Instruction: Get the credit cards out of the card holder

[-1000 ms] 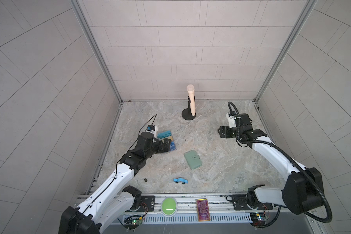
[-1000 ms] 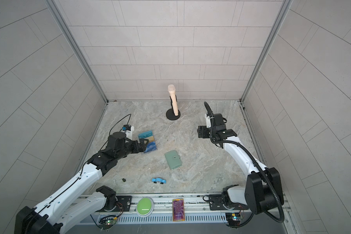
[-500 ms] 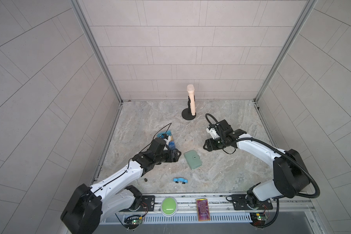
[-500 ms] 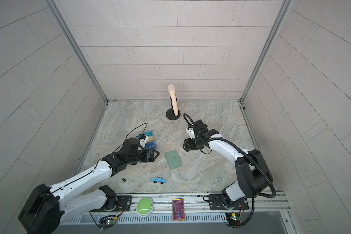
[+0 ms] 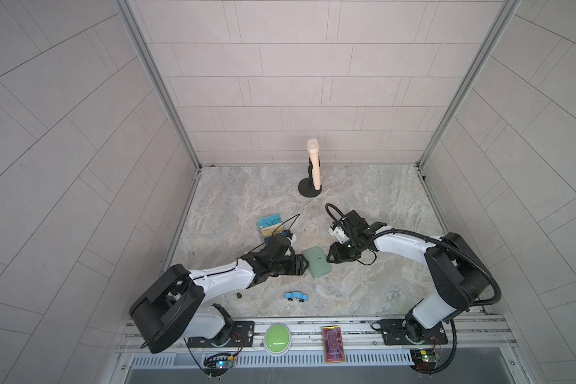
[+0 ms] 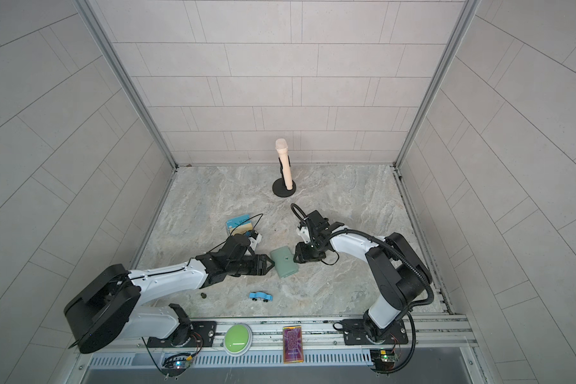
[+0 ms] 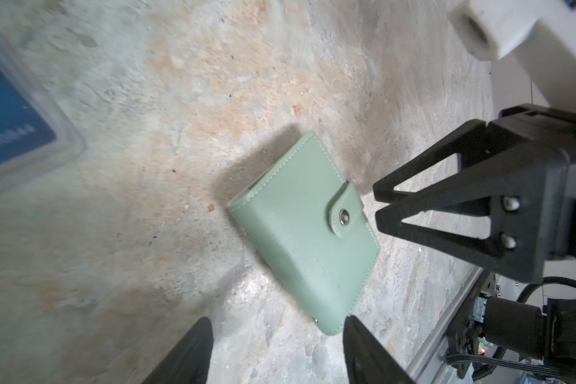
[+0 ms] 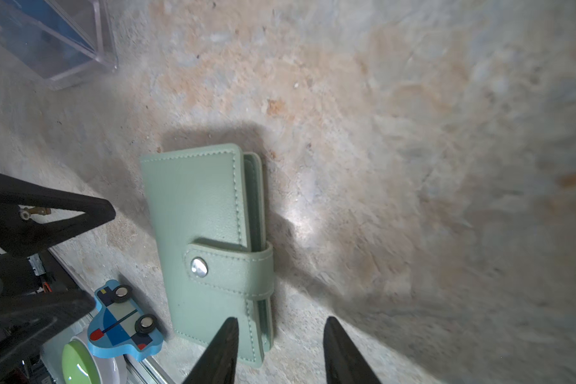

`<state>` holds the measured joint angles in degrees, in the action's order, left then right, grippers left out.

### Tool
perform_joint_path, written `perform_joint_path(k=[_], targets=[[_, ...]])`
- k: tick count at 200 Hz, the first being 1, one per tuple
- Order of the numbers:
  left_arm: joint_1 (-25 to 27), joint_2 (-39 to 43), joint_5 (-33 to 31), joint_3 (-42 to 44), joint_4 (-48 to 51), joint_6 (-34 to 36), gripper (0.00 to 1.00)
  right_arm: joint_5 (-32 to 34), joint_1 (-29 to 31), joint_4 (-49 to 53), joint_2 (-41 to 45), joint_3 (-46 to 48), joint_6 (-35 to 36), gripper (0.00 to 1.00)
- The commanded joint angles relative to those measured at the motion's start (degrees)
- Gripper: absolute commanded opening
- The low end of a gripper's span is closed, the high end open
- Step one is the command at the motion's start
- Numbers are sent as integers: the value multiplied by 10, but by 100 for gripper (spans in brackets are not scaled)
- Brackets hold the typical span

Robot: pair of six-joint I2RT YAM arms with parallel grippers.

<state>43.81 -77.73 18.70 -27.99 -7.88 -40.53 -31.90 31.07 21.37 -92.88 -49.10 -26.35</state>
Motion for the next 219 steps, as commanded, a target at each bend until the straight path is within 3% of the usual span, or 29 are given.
perform_joint_path(k=[1,71,114,155,219], targets=[[11,-22,-10,3,-47,-21,64,-10,14,-35,-9,7,-24,42],[13,-71,-28,26,-115,-62,62,-27,23,-104,-26,49,-64,28],[14,-126,8,4,-175,-89,59,-39,23,-137,-41,66,-82,22],[13,-126,30,20,-230,-108,57,-58,23,-213,-52,96,-136,20],[13,-109,56,10,-234,-110,38,-48,23,-243,-56,95,-160,20]])
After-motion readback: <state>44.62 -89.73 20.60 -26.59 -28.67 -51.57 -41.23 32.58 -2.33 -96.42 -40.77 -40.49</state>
